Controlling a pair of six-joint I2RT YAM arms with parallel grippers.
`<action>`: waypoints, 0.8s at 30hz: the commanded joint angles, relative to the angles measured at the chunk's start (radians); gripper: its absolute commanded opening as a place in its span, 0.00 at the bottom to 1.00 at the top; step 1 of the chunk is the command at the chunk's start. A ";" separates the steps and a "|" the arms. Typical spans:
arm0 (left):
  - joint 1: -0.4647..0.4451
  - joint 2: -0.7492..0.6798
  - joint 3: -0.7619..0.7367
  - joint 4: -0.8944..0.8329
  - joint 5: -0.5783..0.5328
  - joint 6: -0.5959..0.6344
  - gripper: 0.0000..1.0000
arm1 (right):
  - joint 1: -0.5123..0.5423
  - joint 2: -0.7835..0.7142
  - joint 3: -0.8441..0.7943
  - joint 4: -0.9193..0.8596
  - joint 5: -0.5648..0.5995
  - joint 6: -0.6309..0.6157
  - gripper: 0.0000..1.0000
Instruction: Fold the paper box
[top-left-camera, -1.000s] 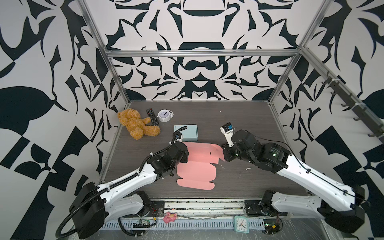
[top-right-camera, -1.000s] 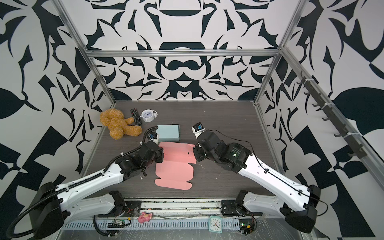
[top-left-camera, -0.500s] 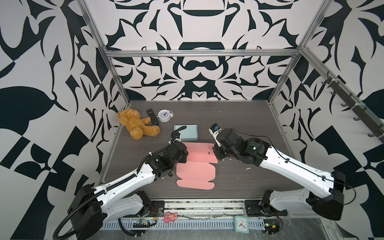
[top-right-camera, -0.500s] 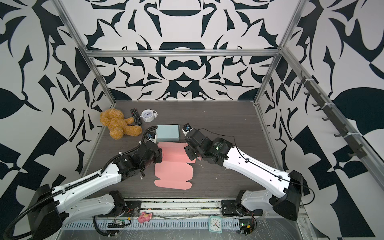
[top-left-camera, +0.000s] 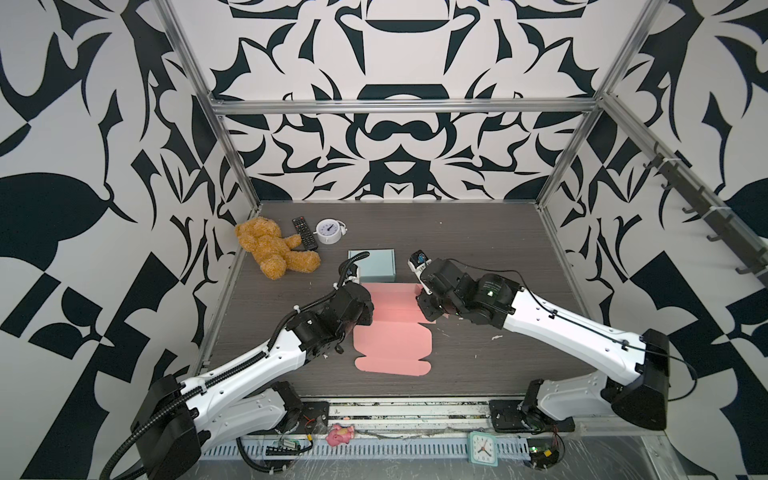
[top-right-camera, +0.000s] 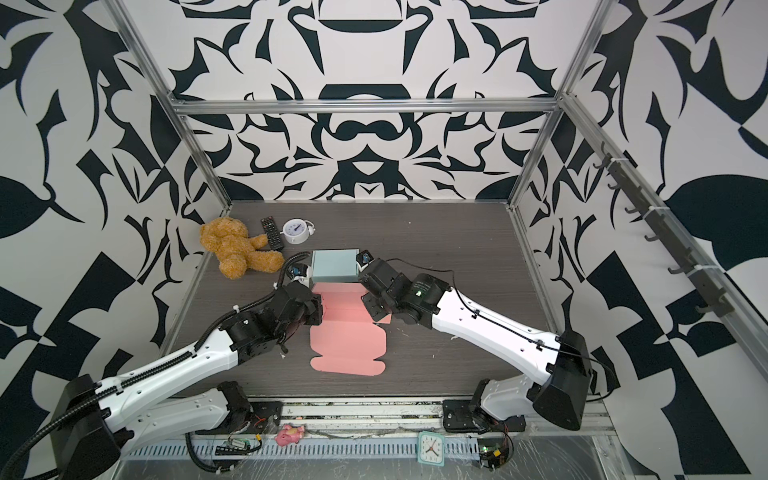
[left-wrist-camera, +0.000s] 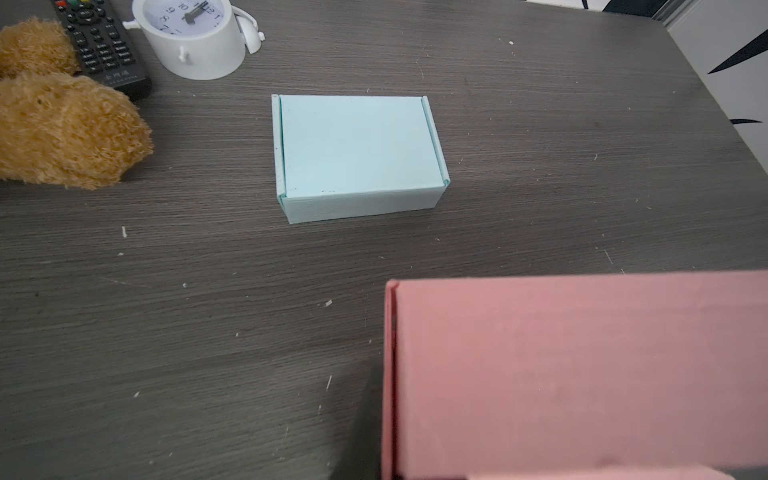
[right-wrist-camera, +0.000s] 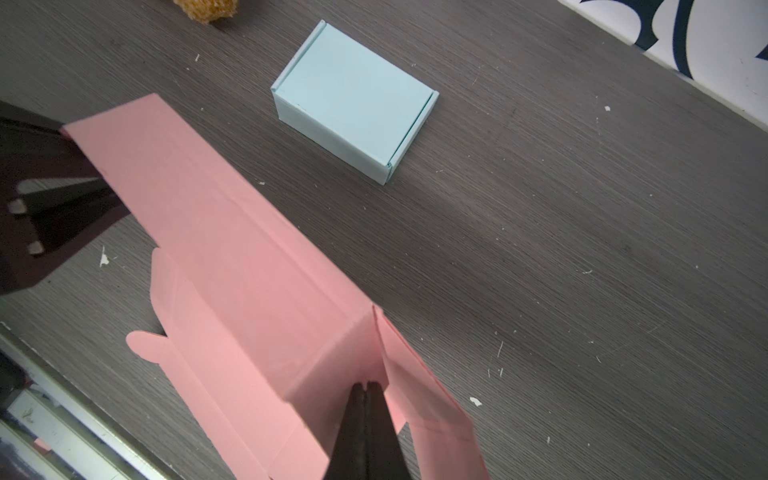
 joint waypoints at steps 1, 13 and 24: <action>-0.001 -0.035 -0.001 0.005 0.008 -0.033 0.05 | 0.010 0.008 0.050 0.042 -0.019 0.007 0.00; 0.002 -0.063 0.000 -0.010 0.030 -0.056 0.05 | 0.019 -0.070 0.023 0.110 -0.025 0.017 0.00; 0.170 -0.066 0.028 -0.020 0.229 -0.042 0.05 | 0.019 -0.416 -0.279 0.282 -0.039 0.007 0.01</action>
